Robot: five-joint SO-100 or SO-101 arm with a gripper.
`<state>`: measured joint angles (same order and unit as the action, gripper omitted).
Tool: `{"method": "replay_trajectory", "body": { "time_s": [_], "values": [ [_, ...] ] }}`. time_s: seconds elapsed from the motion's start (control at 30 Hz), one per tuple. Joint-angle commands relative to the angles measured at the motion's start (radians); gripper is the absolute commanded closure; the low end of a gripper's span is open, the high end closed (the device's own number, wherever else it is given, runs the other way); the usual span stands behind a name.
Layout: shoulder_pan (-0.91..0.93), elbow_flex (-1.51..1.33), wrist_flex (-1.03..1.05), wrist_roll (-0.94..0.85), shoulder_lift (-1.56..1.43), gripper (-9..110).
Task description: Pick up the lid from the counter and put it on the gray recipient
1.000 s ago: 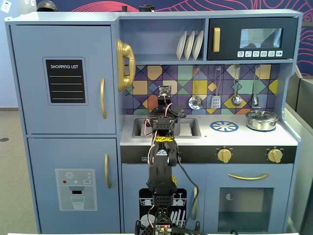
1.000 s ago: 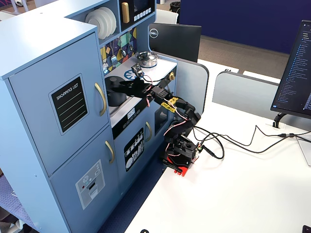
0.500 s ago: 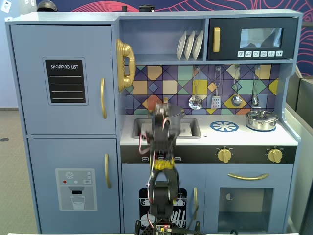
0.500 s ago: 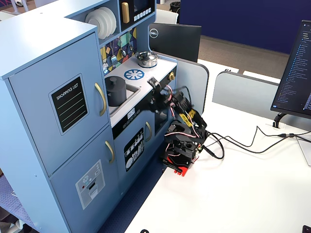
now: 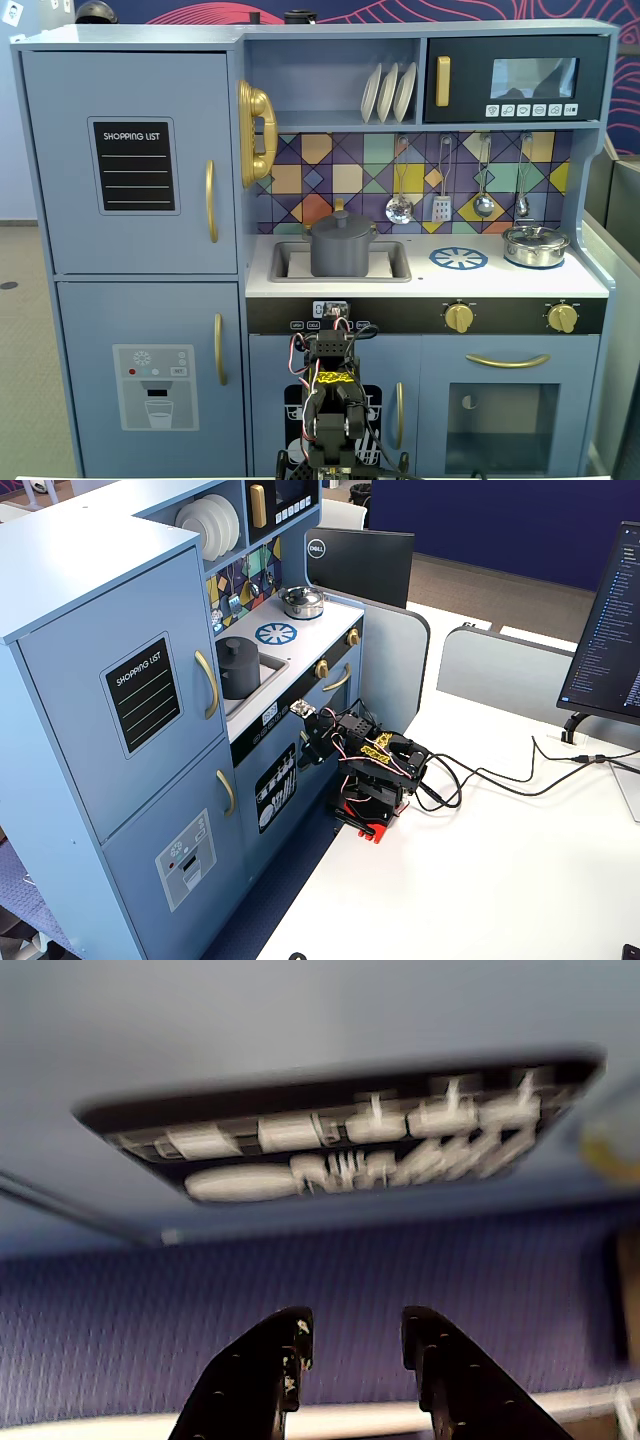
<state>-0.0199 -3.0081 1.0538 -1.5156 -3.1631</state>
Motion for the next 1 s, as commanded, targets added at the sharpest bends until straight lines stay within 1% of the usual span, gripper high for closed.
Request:
{"method": "replay_trajectory", "body": {
  "time_s": [0.0, 0.1, 0.17, 0.3, 0.33, 0.97],
  "values": [
    [-0.052, 0.008, 0.147, 0.009, -0.014, 101],
    [-0.066, 0.008, 0.291, 0.003, -0.014, 101],
    [-0.067, 0.008, 0.368, -0.043, -0.014, 101],
    [-0.095, 0.008, 0.457, 0.008, -0.014, 101],
    [-0.103, 0.008, 0.476, -0.003, -0.014, 101],
    [-0.094, 0.008, 0.476, 0.006, -0.014, 97]
  ]
}}
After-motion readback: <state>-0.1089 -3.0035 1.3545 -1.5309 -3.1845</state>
